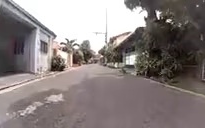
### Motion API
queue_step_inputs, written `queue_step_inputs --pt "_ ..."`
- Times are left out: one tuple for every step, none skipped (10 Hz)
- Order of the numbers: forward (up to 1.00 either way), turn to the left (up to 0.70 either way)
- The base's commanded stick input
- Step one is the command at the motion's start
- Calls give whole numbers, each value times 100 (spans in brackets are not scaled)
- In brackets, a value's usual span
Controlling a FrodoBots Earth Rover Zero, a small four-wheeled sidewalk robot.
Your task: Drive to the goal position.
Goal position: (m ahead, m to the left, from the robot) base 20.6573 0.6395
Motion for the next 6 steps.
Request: queue_step_inputs --pt "100 0" --pt "100 0" --pt "100 0" --pt "100 0" --pt "100 0" --pt "100 0"
